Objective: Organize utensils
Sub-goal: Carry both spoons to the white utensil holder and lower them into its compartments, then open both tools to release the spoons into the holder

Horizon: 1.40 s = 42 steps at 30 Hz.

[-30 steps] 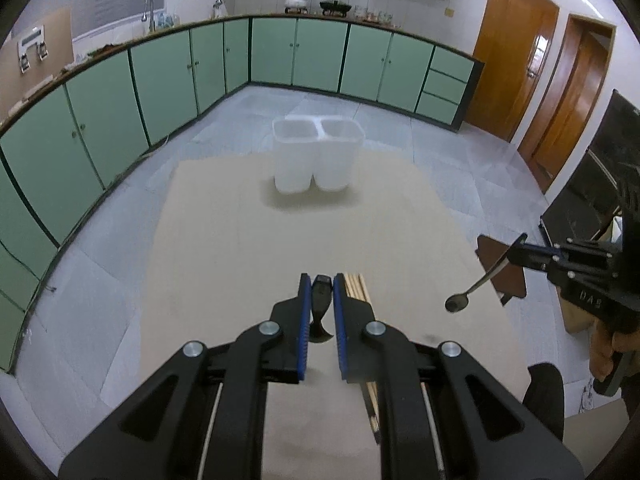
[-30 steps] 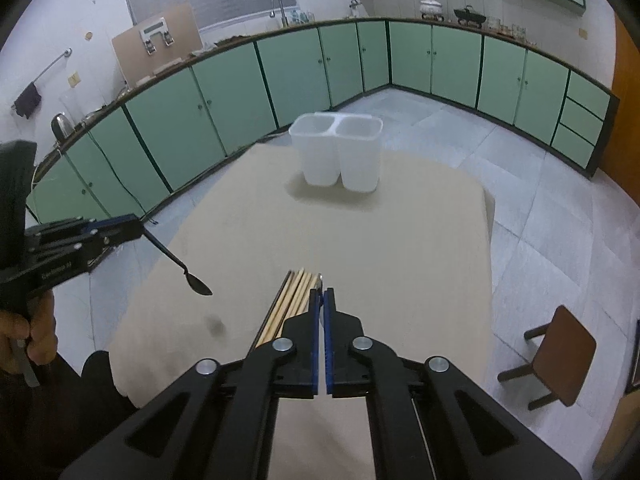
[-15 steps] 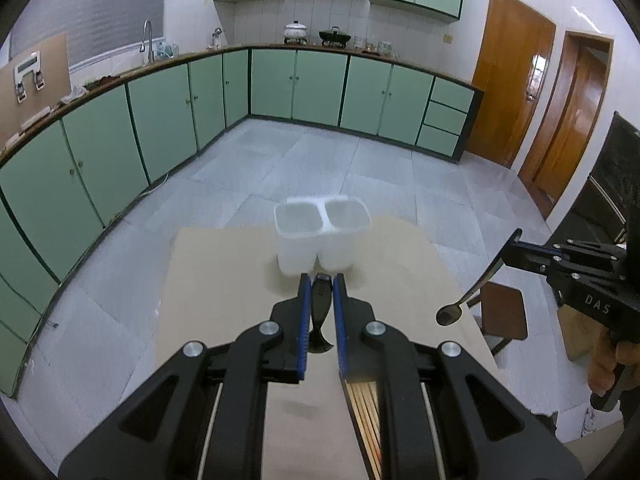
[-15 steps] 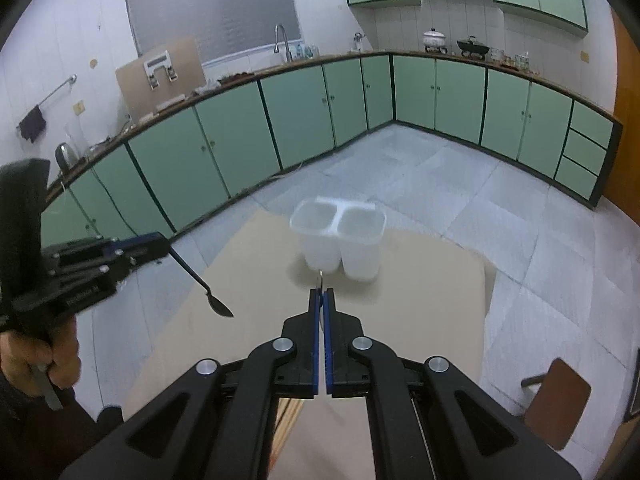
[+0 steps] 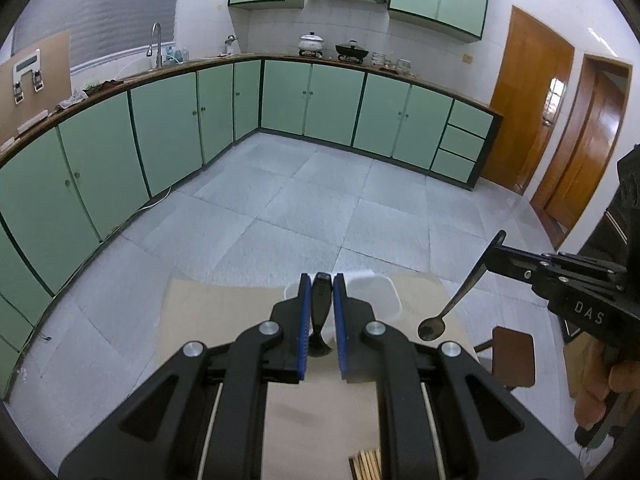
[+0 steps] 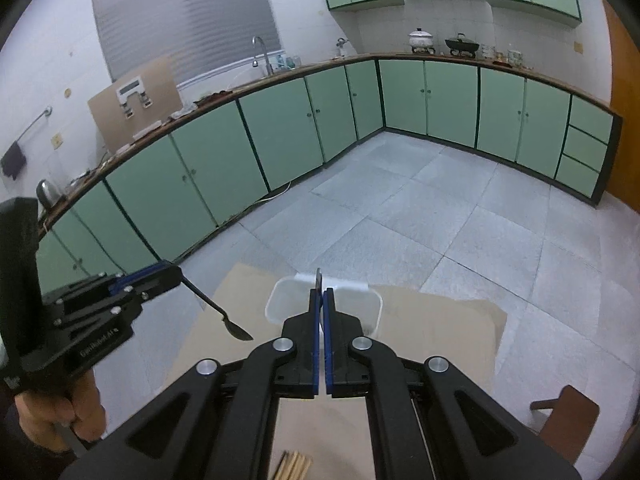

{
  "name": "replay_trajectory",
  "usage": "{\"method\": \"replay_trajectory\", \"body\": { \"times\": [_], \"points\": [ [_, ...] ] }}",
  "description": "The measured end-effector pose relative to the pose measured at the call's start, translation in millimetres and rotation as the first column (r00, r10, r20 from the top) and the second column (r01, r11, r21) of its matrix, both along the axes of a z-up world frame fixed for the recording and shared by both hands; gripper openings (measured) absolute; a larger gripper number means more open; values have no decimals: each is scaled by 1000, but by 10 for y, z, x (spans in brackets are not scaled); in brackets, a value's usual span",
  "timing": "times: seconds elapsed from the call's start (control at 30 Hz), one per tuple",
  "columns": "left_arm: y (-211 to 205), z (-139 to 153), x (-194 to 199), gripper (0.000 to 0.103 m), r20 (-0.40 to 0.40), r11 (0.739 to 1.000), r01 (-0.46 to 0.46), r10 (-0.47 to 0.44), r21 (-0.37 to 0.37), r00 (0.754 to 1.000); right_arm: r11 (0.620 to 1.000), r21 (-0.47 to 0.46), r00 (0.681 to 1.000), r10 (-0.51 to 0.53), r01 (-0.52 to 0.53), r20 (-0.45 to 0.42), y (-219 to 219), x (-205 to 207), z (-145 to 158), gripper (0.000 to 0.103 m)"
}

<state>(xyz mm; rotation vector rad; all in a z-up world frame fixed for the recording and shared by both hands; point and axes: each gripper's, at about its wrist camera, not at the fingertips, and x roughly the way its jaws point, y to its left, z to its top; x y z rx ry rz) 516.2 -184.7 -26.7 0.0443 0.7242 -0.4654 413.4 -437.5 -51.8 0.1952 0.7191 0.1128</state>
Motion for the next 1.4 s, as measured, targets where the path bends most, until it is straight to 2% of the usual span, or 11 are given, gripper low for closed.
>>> {"method": "replay_trajectory", "body": {
  "times": [0.23,0.4,0.57,0.77,0.9,1.03,1.13,1.23,1.3,1.4],
  "points": [
    [-180,-236,459,10,7,1000,-7,7,-16,1000,1000,-6,1000,-22,22,18,-69,487,-267,2],
    [-223,-593,617,10,-23,1000,-4,3,-28,1000,999,16,999,-39,39,-3,-153,696,-539,2],
    [-204,-902,683,10,-56,999,-11,9,-36,998,999,29,998,-41,42,-45,-174,747,-875,2],
    [-162,-1132,740,11,-76,999,-32,29,-41,997,998,35,995,-53,56,-81,-171,731,-1145,2],
    [-111,-1193,717,11,-90,998,-46,42,-38,995,997,33,994,-69,72,-81,-180,674,-1148,5],
    [-8,-1076,575,13,-70,998,-46,42,-47,997,995,40,994,-91,94,-59,-212,547,-1054,12],
    [135,-957,340,26,-36,998,-44,43,-44,998,993,61,994,-101,103,-46,-279,328,-998,14],
    [356,-867,-7,48,17,998,-45,46,-44,999,991,62,993,-115,115,-8,-335,-154,-989,24],
    [523,-867,-352,69,52,998,-41,44,-51,998,992,45,993,-118,117,16,-305,-487,-1018,29],
    [724,-935,-842,81,79,998,-35,38,-45,996,993,10,992,-120,119,49,-190,-1113,-1159,38]
  ]
}}
